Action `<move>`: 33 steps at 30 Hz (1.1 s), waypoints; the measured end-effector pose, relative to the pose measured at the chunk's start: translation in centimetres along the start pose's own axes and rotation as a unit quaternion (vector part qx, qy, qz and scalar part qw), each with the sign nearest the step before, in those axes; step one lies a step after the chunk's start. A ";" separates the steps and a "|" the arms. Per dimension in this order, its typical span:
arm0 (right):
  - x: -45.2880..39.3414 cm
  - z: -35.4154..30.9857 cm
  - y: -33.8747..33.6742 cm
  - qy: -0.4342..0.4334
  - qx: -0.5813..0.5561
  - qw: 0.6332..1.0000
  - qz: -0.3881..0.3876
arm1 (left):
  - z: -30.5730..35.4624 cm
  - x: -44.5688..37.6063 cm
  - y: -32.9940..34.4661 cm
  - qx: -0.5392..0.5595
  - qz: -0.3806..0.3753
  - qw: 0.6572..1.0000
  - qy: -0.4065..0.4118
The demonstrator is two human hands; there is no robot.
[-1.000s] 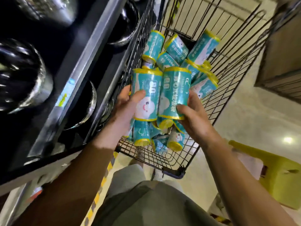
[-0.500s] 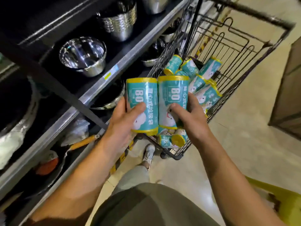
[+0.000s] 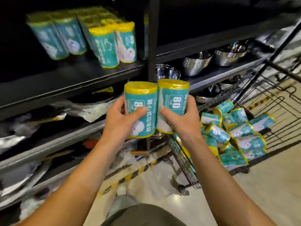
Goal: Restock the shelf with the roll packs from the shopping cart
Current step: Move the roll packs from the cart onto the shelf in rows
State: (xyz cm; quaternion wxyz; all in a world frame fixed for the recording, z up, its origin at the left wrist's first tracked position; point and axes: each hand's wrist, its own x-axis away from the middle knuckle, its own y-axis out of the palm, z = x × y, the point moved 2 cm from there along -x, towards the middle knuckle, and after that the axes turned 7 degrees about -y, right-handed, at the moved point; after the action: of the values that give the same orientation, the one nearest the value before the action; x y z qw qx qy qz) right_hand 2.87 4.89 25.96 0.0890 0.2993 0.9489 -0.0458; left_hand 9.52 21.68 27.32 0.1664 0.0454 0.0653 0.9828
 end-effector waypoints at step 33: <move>-13.2 -2.7 35.6 -0.094 0.121 0.984 -0.093 | 10.7 -13.0 -29.9 -0.002 0.133 0.986 0.099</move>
State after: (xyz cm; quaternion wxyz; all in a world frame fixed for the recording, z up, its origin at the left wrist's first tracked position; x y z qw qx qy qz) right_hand 33.62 26.97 29.99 0.1366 0.2128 0.9473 -0.1968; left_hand 32.55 46.51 32.73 0.0269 -0.0446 0.0729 0.9960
